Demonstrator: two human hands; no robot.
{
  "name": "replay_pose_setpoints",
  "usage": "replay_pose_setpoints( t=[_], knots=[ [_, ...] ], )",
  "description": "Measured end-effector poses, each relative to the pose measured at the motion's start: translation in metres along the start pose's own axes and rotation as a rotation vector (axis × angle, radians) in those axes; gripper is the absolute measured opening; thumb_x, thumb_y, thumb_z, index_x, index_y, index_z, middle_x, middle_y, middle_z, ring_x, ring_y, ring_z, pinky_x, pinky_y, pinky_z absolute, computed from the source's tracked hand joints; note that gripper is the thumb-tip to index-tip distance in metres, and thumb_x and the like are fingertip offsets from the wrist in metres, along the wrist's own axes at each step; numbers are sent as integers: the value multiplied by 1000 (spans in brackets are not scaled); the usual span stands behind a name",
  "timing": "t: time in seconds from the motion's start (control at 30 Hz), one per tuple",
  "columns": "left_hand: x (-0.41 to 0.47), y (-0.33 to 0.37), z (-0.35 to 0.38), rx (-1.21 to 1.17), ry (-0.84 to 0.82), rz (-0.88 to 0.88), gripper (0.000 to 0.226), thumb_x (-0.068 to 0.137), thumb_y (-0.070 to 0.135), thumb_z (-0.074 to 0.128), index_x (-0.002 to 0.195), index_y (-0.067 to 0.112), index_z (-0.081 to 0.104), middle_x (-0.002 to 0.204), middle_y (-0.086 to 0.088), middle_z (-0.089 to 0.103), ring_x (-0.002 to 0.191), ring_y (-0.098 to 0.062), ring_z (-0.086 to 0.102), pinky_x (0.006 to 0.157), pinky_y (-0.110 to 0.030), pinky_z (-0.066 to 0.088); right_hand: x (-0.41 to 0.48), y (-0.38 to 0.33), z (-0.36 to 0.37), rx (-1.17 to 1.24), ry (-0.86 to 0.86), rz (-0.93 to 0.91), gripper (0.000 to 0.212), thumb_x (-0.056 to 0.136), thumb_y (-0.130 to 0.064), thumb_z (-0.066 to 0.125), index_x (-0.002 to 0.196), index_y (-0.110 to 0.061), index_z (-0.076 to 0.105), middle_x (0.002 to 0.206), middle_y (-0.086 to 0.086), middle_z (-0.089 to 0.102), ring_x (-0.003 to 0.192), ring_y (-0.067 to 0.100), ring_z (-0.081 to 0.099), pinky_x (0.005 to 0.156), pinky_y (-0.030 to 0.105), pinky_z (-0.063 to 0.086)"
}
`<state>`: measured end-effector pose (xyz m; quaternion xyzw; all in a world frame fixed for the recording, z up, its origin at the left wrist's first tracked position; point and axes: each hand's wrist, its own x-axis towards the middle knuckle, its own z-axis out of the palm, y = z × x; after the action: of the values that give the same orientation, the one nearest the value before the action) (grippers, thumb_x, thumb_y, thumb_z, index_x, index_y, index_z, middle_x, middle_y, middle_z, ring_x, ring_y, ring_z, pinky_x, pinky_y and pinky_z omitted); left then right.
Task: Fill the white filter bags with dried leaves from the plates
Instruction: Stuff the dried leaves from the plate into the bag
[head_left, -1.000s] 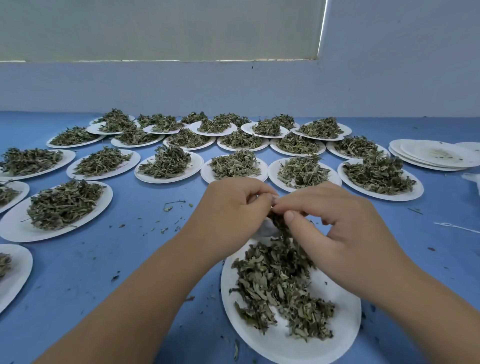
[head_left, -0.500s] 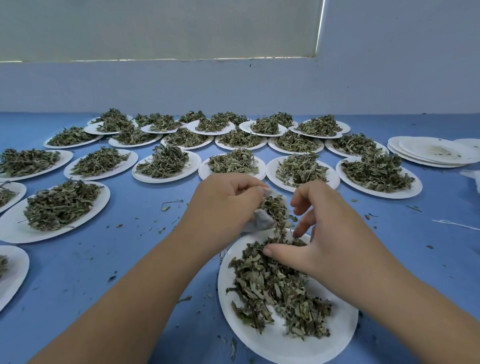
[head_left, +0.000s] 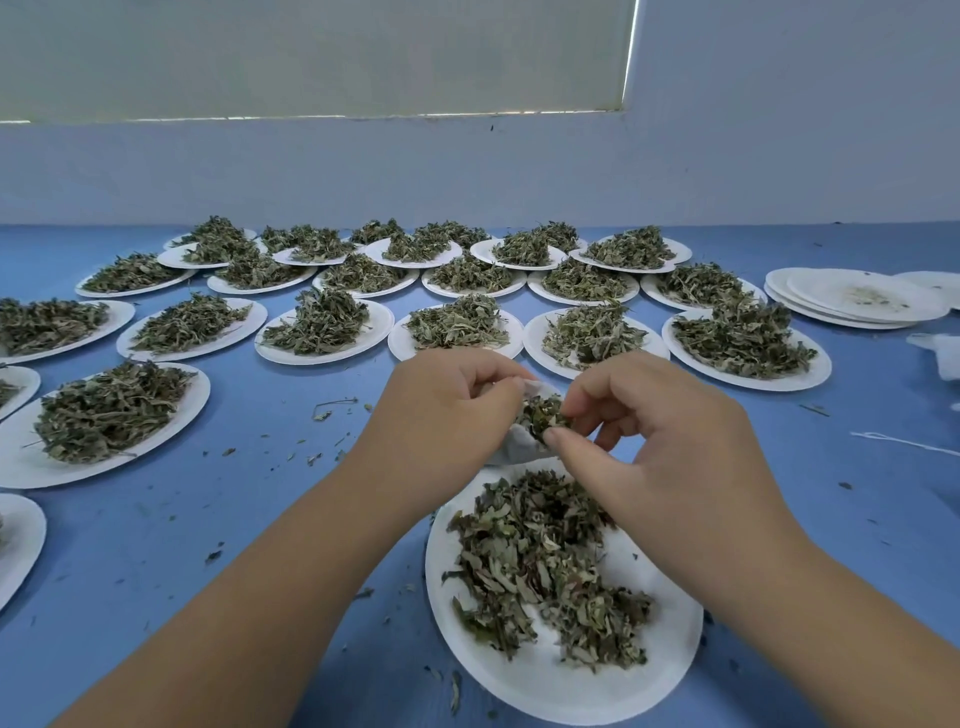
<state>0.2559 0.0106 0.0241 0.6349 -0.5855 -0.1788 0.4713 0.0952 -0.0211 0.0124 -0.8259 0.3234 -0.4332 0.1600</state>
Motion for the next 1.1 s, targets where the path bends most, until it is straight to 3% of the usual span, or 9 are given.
replay_pose_setpoints(
  t=[0.1, 0.2, 0.3, 0.4, 0.5, 0.6, 0.73, 0.9, 1.1],
  knots=[
    [-3, 2, 1, 53, -19, 47, 24, 91, 12, 58, 83, 26, 76, 46, 2, 50, 43, -7, 40, 45, -20, 42, 2, 3, 1, -64, 14, -47, 19, 77, -12, 76, 78, -26, 64, 80, -11, 59, 73, 6, 57, 67, 10, 43],
    [-6, 5, 2, -10, -46, 53, 26, 92, 8, 56, 84, 21, 77, 60, -16, 62, 42, -3, 51, 46, -18, 48, 3, 4, 3, -115, -7, -87, 13, 80, -11, 74, 79, -23, 69, 79, -9, 62, 71, 7, 56, 64, 23, 48],
    [-7, 5, 3, -57, -57, 35, 27, 91, 7, 56, 81, 21, 77, 65, -3, 70, 54, -1, 66, 53, -17, 53, 5, 3, 6, -147, -15, -154, 9, 81, -13, 69, 79, -20, 73, 73, -6, 65, 73, 17, 58, 62, 36, 51],
    [-5, 3, 3, -71, -46, 20, 27, 90, 7, 56, 80, 21, 77, 65, 0, 71, 56, -12, 68, 54, -24, 56, 5, 3, 4, -153, -13, -203, 9, 83, -17, 68, 80, -21, 75, 70, -9, 66, 74, 19, 57, 68, 32, 48],
    [-3, 3, 2, -31, -25, 18, 25, 91, 13, 57, 83, 24, 77, 68, -11, 70, 60, -21, 66, 54, -34, 56, 4, 4, 0, -52, -23, -159, 10, 85, -22, 66, 86, -25, 75, 84, -14, 67, 87, 11, 57, 77, 17, 41],
    [-2, 2, 1, 14, 11, 19, 25, 90, 15, 58, 81, 31, 75, 60, -4, 66, 54, -17, 57, 56, -35, 50, 4, 5, -8, 17, -56, -109, 14, 83, -39, 64, 94, -32, 70, 93, -17, 59, 90, 3, 52, 76, 7, 33],
    [-2, 4, 0, 7, 24, -11, 23, 89, 18, 58, 83, 30, 76, 49, 5, 55, 51, -11, 48, 60, -39, 55, 3, 4, -8, -82, -194, -89, 40, 68, -59, 67, 97, -36, 51, 95, -21, 41, 85, 4, 47, 72, 12, 37],
    [-3, 4, 1, -4, 14, -4, 24, 89, 17, 57, 83, 31, 76, 47, 12, 53, 49, -7, 47, 57, -32, 51, 3, 5, -4, -100, -98, -70, 31, 74, -47, 69, 95, -30, 53, 88, -19, 43, 77, 2, 48, 66, 10, 37],
    [-2, 4, -1, -38, 41, -11, 24, 90, 19, 58, 79, 32, 74, 52, 3, 58, 62, -25, 60, 53, -23, 46, 6, 11, -9, 179, -168, 167, 45, 66, -55, 71, 104, -46, 48, 98, -21, 47, 79, 3, 57, 66, 15, 47]
  ],
)
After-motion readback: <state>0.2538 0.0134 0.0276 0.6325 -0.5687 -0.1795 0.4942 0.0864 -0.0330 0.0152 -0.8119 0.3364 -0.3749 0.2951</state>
